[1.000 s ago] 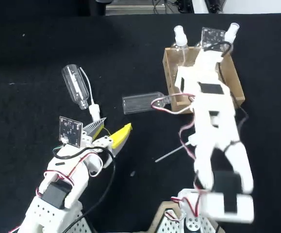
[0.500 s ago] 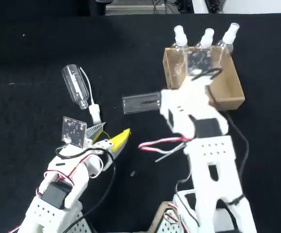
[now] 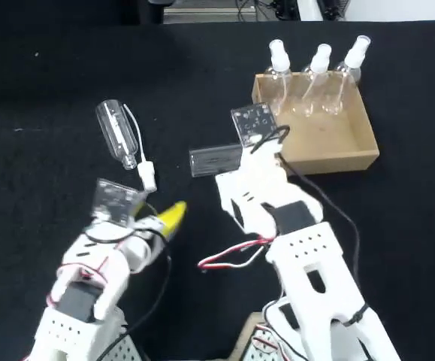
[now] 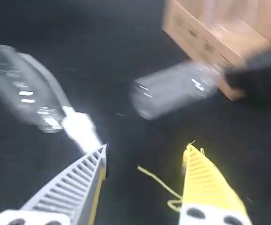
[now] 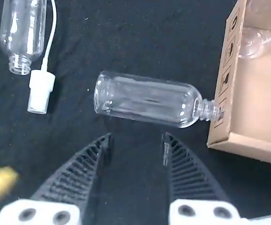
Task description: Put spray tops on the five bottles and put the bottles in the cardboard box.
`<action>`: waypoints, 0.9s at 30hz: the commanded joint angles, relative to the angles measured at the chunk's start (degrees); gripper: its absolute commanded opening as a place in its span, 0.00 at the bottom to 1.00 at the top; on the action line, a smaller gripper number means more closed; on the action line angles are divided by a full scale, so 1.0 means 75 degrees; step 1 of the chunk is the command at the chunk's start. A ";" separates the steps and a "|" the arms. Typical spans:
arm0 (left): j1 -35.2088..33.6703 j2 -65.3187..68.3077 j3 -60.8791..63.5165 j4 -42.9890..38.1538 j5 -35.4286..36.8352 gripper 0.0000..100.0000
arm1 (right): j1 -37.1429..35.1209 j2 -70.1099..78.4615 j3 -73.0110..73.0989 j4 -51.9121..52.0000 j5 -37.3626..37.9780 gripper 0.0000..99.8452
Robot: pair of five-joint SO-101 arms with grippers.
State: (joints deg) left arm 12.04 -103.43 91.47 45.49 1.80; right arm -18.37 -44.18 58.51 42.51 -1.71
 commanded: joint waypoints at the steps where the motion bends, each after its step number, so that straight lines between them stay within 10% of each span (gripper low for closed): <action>1: -0.1073 -0.0117 -0.0920 0.0094 -0.0023 0.24 | -0.0129 -0.0299 0.0287 -0.0832 0.0047 0.14; 18: -0.2116 0.0023 -0.1741 0.0152 -0.0047 0.24 | -0.1067 -0.0252 0.1014 -0.2180 0.0047 0.14; 27: -0.2127 0.3270 -0.3347 0.0152 -0.0035 0.24 | -0.1067 -0.0240 0.1190 -0.2403 0.0035 0.14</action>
State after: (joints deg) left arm -3.34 -87.43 73.71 46.46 1.63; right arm -25.49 -44.18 67.65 26.07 -1.71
